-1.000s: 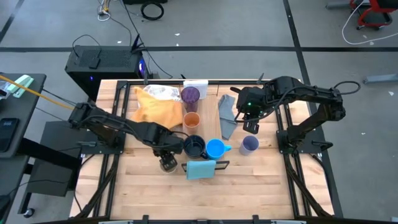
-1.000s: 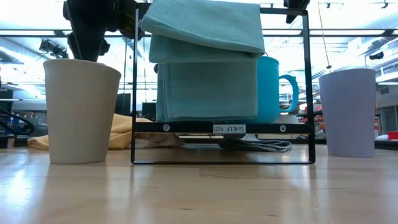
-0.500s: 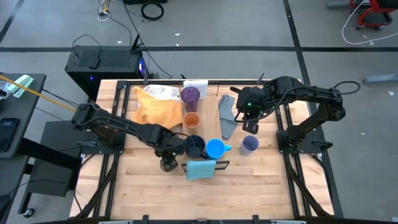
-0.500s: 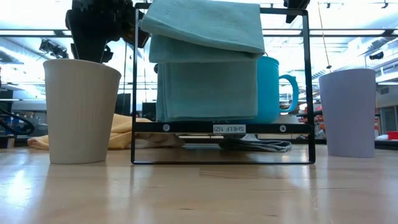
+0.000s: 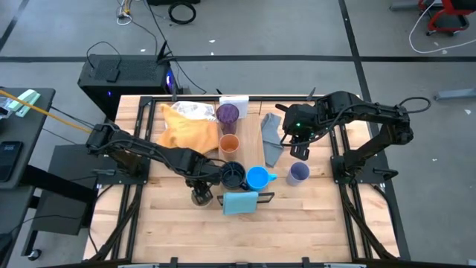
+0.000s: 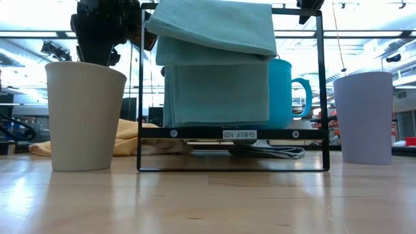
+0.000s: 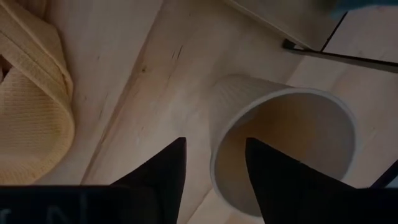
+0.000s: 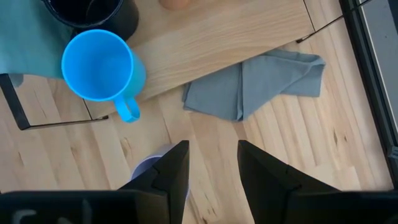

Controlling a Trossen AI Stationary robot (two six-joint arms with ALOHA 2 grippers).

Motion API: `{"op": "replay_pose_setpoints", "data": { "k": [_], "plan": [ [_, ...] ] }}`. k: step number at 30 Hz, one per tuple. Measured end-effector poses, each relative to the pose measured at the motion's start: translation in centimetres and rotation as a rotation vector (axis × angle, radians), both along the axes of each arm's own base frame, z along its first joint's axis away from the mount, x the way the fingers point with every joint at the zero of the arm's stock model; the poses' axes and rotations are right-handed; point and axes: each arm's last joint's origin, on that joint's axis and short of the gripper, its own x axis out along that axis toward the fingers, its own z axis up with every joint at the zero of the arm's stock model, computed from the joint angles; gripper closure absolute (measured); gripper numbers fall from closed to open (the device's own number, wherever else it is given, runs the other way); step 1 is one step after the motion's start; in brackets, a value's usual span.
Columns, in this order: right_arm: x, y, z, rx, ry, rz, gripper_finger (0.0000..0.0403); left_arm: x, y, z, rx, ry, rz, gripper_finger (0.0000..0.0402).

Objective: Stack small to large cups/mugs on shelf
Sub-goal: Put the light brown cup on the shelf

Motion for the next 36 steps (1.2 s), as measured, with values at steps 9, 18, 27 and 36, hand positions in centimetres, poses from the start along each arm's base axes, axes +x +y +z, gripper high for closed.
{"op": "replay_pose_setpoints", "data": {
  "k": [9,18,27,36],
  "plan": [
    [0.0,0.0,0.0,0.0,0.0,0.0,0.0261,-0.06,0.01,-0.01,0.002,0.006,-0.004,0.0225],
    [0.0,0.0,0.0,0.0,0.0,0.0,0.0261,-0.36,-0.18,-0.03,-0.006,0.035,-0.005,0.0226],
    [-0.01,0.0,0.0,0.0,0.001,0.0,0.0261,-0.84,-0.08,-0.06,0.005,0.084,-0.006,0.0246],
    [0.0,0.0,0.0,0.0,0.0,0.0,0.0261,-0.59,-0.13,-0.05,0.0,0.057,-0.021,0.0371]
  ]
}}
